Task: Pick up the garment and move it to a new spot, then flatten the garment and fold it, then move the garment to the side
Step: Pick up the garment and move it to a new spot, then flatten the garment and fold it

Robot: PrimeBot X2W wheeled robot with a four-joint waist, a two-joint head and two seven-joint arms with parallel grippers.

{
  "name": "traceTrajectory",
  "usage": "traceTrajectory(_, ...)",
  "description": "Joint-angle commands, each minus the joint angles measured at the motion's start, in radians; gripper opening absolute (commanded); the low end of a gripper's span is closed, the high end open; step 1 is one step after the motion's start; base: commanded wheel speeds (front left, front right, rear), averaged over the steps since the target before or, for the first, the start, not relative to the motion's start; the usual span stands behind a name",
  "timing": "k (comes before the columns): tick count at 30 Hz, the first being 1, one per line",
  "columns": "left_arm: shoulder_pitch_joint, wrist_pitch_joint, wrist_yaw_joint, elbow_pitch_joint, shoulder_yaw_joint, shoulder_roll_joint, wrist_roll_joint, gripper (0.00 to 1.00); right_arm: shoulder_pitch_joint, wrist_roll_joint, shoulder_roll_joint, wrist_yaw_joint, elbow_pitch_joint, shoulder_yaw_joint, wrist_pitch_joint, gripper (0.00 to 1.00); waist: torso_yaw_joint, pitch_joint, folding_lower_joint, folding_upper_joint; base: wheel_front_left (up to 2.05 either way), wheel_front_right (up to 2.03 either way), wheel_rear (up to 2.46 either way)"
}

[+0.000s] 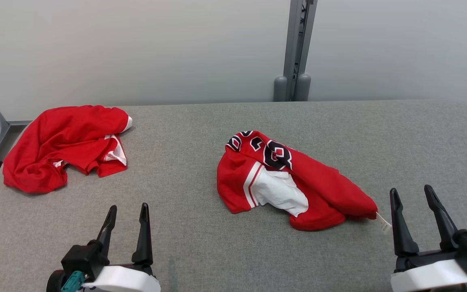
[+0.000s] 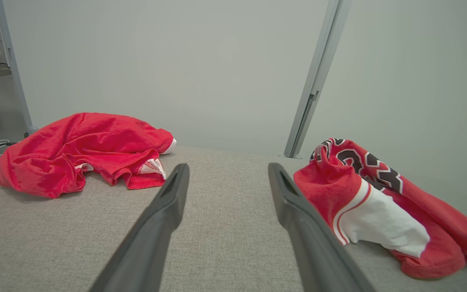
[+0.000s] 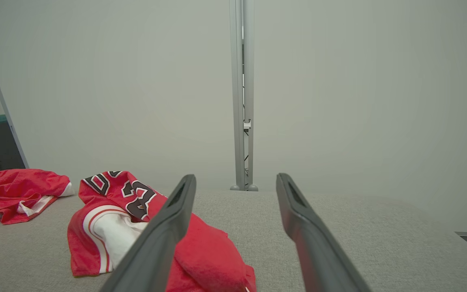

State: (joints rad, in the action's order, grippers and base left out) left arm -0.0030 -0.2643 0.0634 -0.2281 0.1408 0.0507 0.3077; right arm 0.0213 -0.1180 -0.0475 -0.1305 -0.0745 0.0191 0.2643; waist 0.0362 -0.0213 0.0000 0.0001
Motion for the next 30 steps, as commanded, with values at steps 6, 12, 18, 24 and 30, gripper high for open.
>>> traceTrajectory(6, -0.006, 0.0, -0.006, 0.001, -0.007, 0.001, -0.002, 1.0, -0.01, -0.003, -0.006, 0.0, -0.005, 0.002, 0.0, 1.0, -0.002, 0.004, 0.0, -0.0001, 0.0, 0.0, 0.0)
traceTrajectory(12, -0.009, 0.0, 0.001, 0.005, 0.001, 0.001, -0.001, 1.0, -0.011, -0.001, -0.006, 0.0, -0.008, 0.007, 0.0, 1.0, -0.003, 0.008, 0.0, -0.0001, 0.0, 0.0, 0.0)
traceTrajectory(18, -0.011, 0.0, 0.006, 0.005, 0.008, 0.001, -0.003, 1.0, -0.01, 0.006, -0.006, 0.0, -0.018, 0.012, 0.0, 1.0, 0.002, 0.014, 0.0, -0.0001, 0.0, 0.0, 0.0)
traceTrajectory(24, -0.021, 0.0, 0.009, -0.004, 0.02, 0.002, 0.004, 1.0, -0.031, 0.046, -0.005, 0.0, -0.126, 0.02, 0.0, 1.0, 0.031, 0.039, 0.0, -0.0001, 0.0, 0.0, 0.0)
traceTrajectory(30, -0.045, 0.0, 0.016, 0.001, 0.034, 0.002, 0.012, 1.0, -0.129, 0.117, -0.006, 0.0, -0.356, 0.018, -0.001, 1.0, 0.081, 0.099, 0.0, -0.0001, 0.0, 0.0, 0.0)
